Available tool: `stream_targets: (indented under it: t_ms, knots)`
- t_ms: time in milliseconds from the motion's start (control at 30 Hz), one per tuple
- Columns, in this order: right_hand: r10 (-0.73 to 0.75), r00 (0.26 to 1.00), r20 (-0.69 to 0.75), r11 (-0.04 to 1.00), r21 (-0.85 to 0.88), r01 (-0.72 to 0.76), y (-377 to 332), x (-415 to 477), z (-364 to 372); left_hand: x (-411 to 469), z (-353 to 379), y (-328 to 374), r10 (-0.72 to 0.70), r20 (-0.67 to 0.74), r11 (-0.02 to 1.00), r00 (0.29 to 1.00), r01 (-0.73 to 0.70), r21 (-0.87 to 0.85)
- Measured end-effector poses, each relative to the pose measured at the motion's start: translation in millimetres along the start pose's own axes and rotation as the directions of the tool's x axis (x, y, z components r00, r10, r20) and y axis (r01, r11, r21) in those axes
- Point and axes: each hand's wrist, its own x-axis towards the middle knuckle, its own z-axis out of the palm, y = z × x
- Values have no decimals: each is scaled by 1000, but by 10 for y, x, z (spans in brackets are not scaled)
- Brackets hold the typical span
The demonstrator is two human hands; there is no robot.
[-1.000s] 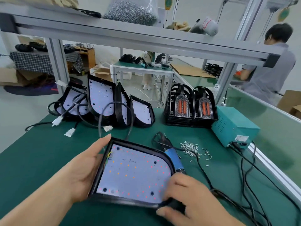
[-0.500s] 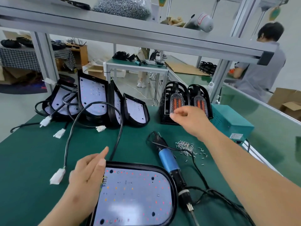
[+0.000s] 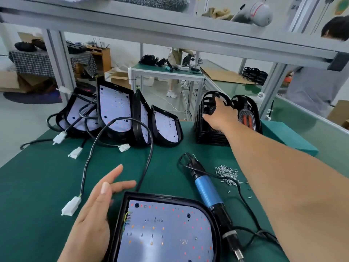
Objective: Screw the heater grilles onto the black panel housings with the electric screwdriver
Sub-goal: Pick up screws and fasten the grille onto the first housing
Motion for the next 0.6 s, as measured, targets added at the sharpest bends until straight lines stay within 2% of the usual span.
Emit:
stream_targets:
  t_ms: [133,367,467,600]
  knots:
    - [69,997,-35,993,99,-65,-7,24,10,-31,36,28,0,17,998,1000,-1,61]
    - [74,995,-72,994,86,-68,-82,-47,-5,-57,45,40,-31,-27,999,999,32,31]
    - [63,982,-179,986,162,-34,-166,-165,-110,-58,35,46,-46,-50,999,998,47,27]
    - [31,933,-358,930,354,105,-293,-405,-368,-46,36,88,-63,-73,996,995,67,55]
